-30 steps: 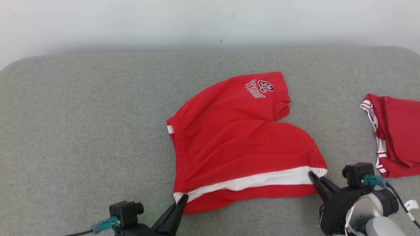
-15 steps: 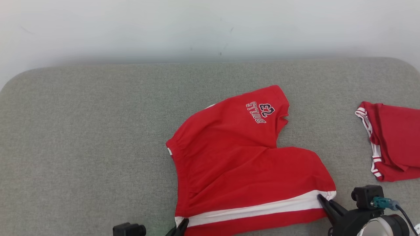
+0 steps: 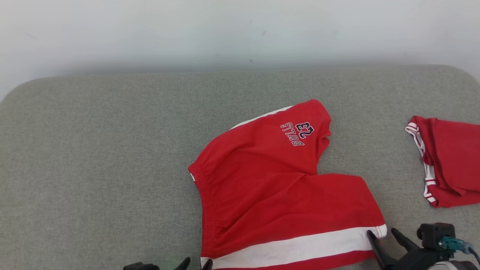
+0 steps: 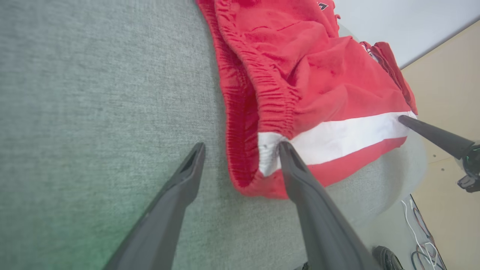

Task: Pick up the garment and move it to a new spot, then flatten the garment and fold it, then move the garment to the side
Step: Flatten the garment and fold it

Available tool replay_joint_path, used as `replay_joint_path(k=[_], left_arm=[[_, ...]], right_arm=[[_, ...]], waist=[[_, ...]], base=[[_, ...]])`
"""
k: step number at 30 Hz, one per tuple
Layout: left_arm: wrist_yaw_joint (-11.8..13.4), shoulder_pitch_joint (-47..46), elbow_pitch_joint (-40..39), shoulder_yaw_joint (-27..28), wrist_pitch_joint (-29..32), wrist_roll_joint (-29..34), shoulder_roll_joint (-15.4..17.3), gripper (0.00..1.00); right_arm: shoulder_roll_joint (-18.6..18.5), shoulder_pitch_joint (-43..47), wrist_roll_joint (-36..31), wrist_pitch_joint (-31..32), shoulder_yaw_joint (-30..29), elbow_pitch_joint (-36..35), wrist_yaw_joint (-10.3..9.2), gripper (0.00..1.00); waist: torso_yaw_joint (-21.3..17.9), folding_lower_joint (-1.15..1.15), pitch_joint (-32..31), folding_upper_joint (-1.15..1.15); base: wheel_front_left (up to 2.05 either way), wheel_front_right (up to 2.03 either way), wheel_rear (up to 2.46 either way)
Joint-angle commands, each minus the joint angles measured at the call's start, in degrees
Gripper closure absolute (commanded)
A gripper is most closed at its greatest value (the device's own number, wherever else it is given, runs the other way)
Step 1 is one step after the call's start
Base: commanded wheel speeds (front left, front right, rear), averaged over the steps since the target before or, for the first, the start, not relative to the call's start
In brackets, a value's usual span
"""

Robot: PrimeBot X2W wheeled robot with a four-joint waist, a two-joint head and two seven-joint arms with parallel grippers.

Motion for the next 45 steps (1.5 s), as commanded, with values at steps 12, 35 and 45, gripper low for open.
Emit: replay_joint_path(k=[12, 35, 45], left_arm=[[7.02, 4.62, -6.44, 11.55, -0.59, 14.26, 0.29, 0.0], [-0.89, 0.39, 0.32, 5.04, 5.74, 22.34, -0.3, 0.0], [-1.97, -0.38, -1.0, 3.32, 6.56, 22.49, 0.93, 0.34]], right_arm=[[6.49, 3.81, -5.37, -8.85, -8.18, -3.29, -0.15, 0.0], [8.49, 1.72, -5.92, -11.14, -5.8, 0.97, -0.15, 0.0], [8.16, 1.16, -5.42, -11.79, -5.36, 1.88, -0.15, 0.0]], waist=[[1.84, 0.0, -2.52, 0.0], [-0.23, 0.0, -0.87, 0.0], [-0.47, 0.0, -0.63, 0.0]], base=[[0.0, 0.0, 0.0], [0.0, 0.0, 0.0], [0.0, 0.0, 0.0]])
